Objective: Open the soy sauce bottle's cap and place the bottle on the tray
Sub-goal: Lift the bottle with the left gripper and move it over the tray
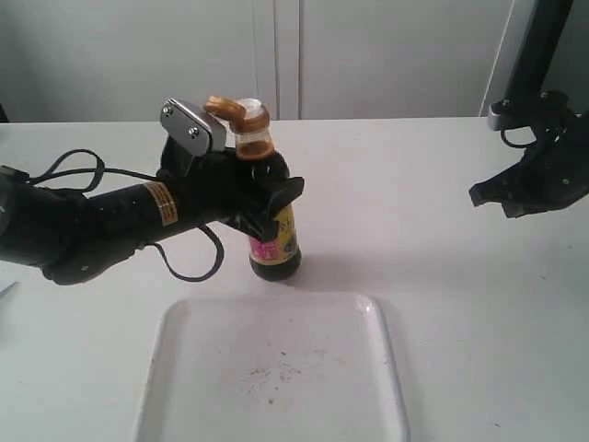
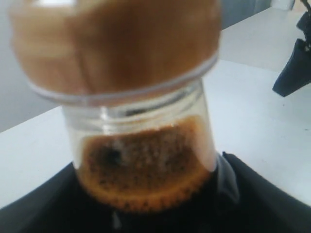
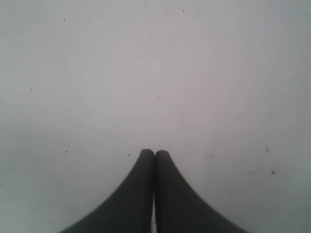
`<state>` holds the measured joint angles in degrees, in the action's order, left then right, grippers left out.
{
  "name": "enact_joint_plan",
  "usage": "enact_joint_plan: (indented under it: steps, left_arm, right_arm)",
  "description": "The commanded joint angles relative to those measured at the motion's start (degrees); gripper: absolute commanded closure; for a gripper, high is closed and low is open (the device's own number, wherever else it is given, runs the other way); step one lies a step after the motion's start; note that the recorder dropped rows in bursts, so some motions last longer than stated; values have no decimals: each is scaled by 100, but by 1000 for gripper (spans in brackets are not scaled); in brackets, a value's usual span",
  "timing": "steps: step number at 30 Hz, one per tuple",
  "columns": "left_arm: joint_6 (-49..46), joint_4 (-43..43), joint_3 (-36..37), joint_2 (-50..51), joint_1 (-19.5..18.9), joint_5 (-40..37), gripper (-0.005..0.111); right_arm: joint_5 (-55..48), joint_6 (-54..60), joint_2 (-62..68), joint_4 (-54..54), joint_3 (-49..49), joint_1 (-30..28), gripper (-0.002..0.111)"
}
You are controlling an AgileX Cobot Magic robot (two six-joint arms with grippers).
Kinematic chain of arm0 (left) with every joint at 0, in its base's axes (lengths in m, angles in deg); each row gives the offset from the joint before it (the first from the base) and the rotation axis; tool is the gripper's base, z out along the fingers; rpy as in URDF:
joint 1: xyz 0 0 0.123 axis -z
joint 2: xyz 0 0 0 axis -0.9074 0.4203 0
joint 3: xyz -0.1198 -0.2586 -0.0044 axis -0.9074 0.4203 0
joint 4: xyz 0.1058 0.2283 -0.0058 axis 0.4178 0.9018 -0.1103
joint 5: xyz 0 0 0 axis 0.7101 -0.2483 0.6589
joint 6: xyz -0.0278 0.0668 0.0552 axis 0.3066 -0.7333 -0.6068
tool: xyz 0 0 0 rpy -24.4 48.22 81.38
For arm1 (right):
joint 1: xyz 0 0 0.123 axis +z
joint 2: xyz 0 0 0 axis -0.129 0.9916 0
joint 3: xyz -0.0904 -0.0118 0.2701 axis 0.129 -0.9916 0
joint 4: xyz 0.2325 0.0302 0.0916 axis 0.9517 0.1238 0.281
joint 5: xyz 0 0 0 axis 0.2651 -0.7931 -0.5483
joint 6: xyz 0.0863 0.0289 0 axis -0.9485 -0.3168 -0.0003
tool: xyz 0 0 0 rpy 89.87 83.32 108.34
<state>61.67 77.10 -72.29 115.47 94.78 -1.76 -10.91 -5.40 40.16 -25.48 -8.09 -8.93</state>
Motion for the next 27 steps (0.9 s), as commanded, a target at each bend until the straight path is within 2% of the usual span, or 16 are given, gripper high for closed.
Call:
enact_joint_plan:
  steps: [1, 9, 16, 27]
  left_arm:
    - [375, 424, -45, -359, -271, 952, 107]
    - [1005, 1788, 21, -1029, -285, 745, 107]
    - [834, 1935, 712, -1340, -285, 952, 107]
    - [859, 2393, 1063, -1440, -248, 952, 107]
  right_arm:
    - [214, 77, -31, 29, -25, -28, 108]
    - [267, 77, -31, 29, -25, -28, 108]
    - [331, 77, -31, 29, -25, -28, 108]
    - [397, 77, -31, 29, -25, -28, 108]
